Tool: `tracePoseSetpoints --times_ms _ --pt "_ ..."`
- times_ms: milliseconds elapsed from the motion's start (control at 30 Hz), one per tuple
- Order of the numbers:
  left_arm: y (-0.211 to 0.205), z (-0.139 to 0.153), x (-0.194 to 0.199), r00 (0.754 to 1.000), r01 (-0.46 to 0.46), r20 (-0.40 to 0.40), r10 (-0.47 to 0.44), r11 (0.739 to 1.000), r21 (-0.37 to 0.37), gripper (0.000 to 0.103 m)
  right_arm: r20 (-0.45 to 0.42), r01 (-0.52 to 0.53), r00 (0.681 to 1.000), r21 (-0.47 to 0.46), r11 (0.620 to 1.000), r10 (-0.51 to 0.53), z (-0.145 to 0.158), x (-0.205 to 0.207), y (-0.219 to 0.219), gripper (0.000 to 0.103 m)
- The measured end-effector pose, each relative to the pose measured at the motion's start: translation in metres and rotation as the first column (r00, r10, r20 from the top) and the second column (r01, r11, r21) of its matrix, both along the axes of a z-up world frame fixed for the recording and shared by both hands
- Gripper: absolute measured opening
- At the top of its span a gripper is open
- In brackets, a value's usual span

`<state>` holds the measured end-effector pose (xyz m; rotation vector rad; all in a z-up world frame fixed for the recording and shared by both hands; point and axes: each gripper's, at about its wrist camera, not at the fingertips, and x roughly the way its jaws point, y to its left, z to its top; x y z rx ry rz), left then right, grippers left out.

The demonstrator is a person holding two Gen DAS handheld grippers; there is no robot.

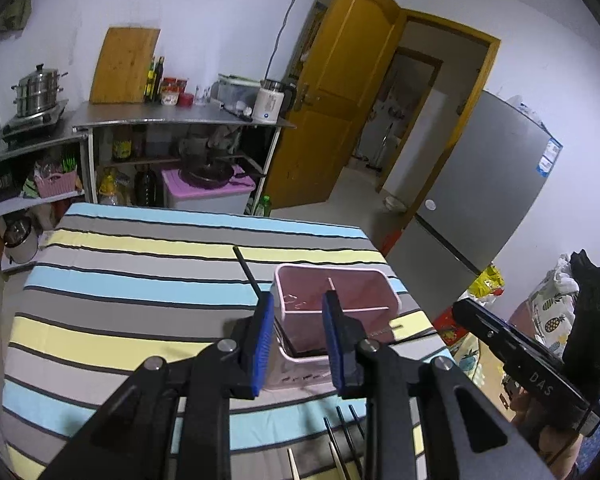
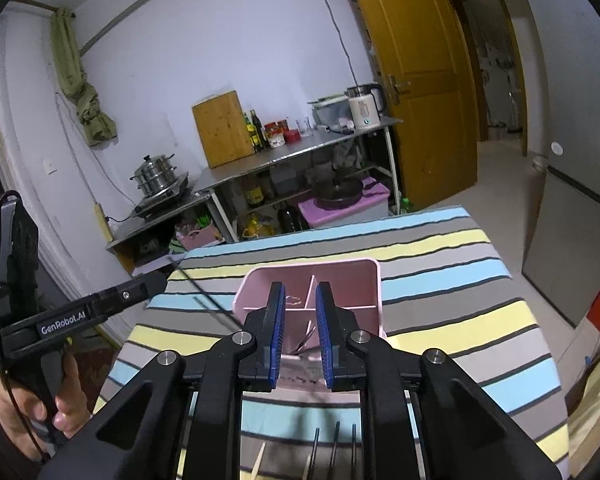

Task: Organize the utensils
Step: 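Open both tools to drop the metal chopsticks into the basket, then move both tools back toward the remaining chopsticks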

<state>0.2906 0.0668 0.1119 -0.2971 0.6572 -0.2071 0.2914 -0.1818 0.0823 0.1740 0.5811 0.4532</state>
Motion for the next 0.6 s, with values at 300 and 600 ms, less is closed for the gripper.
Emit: tracePoseSetpoints --times_ms 300,600 --pt "-0.01 -0.006 -0.066 0.999 0.016 0.04 -0.017 0.999 0.033 0.026 0.043 -0.03 0.999 -0.004 1.0 0.03 -0.003 -0.065 -0.009 0.016" --pt "-0.014 -0.055 -0.104 0.999 0.028 -0.047 -0.027 0.999 0.033 0.026 -0.038 -0.051 0.998 0.001 0.999 0.051 -0.042 -0.102 -0.019 0.016"
